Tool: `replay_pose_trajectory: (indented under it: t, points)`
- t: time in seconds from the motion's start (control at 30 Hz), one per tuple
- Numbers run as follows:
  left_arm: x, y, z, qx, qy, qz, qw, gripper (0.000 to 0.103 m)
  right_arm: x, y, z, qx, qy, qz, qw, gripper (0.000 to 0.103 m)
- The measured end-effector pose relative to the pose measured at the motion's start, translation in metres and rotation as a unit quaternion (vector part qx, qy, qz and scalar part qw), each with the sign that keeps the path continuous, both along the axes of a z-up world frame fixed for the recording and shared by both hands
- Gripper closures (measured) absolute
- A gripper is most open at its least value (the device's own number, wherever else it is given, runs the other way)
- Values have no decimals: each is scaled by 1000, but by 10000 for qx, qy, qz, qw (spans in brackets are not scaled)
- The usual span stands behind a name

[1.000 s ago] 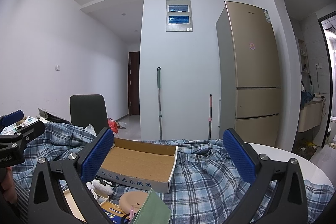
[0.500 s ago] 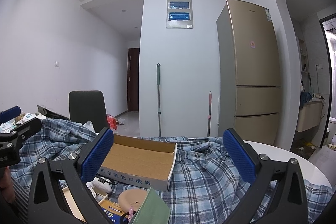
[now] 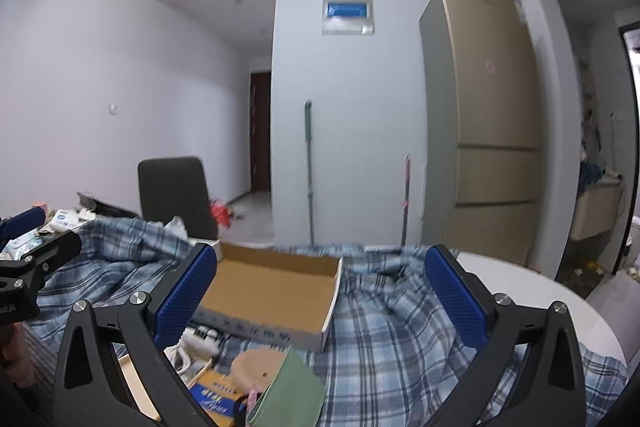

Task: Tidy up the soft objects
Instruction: 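Lower the left gripper toward the beige phone case with white cable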

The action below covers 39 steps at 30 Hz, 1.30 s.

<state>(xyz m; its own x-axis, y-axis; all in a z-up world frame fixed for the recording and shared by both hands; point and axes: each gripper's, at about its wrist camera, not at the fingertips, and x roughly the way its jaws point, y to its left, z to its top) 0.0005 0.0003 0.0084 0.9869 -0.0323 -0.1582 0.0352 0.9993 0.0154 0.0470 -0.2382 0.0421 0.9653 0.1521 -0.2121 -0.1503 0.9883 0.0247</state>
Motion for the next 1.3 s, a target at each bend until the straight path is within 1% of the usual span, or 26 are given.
replay_pose_trajectory:
  t: [0.13, 0.17, 0.23, 0.33, 0.4, 0.53, 0.63, 0.7, 0.77, 0.8, 0.83, 0.87, 0.9, 0.93, 1.03, 1.17, 1.2, 1.3]
  points:
    - [-4, -6, 13, 122, 203, 69, 9997, 0, 3, 7, 6, -255, 381, 174, 9988, 0]
    - [-5, -7, 16, 160, 269, 88, 9995, 0, 3, 9, 8, -303, 489, 221, 9981, 2]
    - [-4, -9, 20, 166, 516, 48, 9985, 0, 3, 9, 13, -194, 730, 414, 9963, 7]
    - [-2, -7, 19, 30, 989, -69, 9951, 2, 4, 6, 15, -24, 1159, 625, 9913, 7]
    - [-4, -4, 16, -31, 1246, -80, 9922, 4, 1, 4, 12, 13, 1338, 621, 9891, 7]
    - [-12, -3, 12, -92, 1435, -116, 9895, 4, -9, 3, 0, -165, 1554, 536, 9863, 7]
    - [-11, -5, 5, -158, 1754, -191, 9842, 4, -13, -2, -11, -183, 1698, 435, 9844, 7]
    - [-9, -12, -2, -26, 1957, -239, 9804, 4, -11, -8, -18, -121, 1827, 371, 9824, 7]
    - [-7, -22, -9, 267, 1979, -136, 9798, 4, -7, -14, -25, -41, 1932, 214, 9809, 7]
    - [-5, -27, -15, 378, 2088, -138, 9771, 4, -7, -17, -29, -11, 1978, 87, 9802, 7]
    - [-3, -30, -18, 390, 2207, -163, 9744, 4, -6, -18, -32, -13, 2007, 22, 9797, 7]
    - [0, -33, -22, 398, 2356, -201, 9708, 4, -5, -18, -36, -15, 2044, 19, 9789, 7]
    - [4, -39, -29, 458, 2553, -226, 9655, 4, -4, -19, -38, -14, 2097, 53, 9777, 7]
    - [5, -43, -32, 511, 2659, -216, 9624, 4, -3, -18, -40, -12, 2135, 93, 9769, 7]
    - [12, -58, -49, 731, 3047, -223, 9494, 4, -1, -17, -42, -40, 2155, 171, 9763, 7]
    - [22, -68, -66, 752, 3489, -348, 9335, 4, -2, -17, -45, -22, 2187, 197, 9756, 7]
    - [25, -70, -69, 775, 3578, -375, 9298, 7, -1, -18, -46, -5, 2211, 197, 9751, 7]
    - [32, -79, -82, 884, 3879, -494, 9161, 11, 2, -22, -49, 97, 2300, 190, 9729, 7]
